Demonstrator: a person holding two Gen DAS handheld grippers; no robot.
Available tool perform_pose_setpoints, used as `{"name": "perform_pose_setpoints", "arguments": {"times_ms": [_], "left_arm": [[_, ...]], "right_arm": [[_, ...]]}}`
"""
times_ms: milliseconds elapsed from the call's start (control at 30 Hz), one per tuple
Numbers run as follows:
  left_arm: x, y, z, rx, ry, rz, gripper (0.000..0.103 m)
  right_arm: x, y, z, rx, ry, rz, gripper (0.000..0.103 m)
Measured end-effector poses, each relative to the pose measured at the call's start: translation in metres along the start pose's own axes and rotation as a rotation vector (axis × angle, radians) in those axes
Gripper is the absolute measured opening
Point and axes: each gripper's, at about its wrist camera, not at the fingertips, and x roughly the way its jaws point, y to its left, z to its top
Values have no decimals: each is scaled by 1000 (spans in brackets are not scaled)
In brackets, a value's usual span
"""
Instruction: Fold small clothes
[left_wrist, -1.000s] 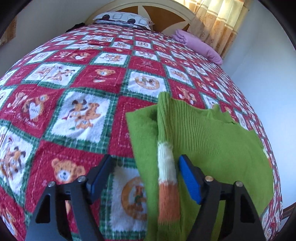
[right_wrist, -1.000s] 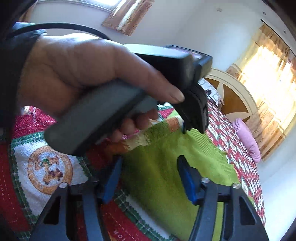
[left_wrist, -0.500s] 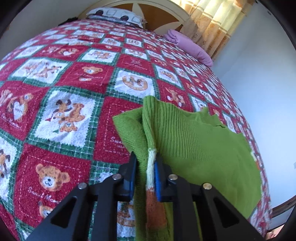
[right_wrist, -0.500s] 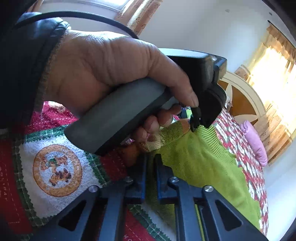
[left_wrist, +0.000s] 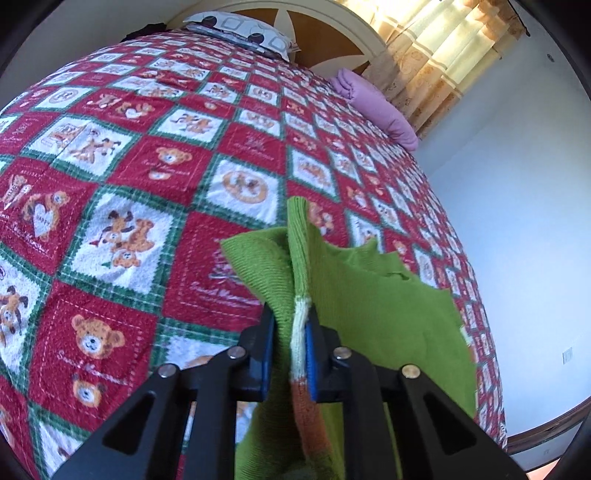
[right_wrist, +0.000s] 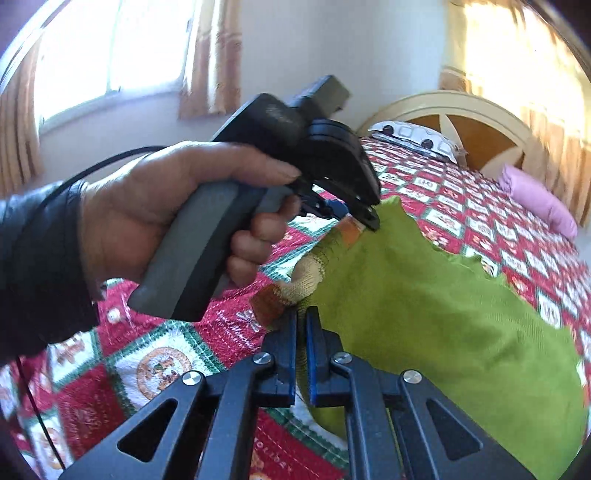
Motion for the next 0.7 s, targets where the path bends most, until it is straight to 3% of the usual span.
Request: {"name": "perform_pose_setpoints", "arguments": {"times_ms": [700], "left_arm": [[-14, -107, 3, 97, -29, -16, 14]], "right_arm": [[-74, -76, -23, 240, -122, -4, 2]]}}
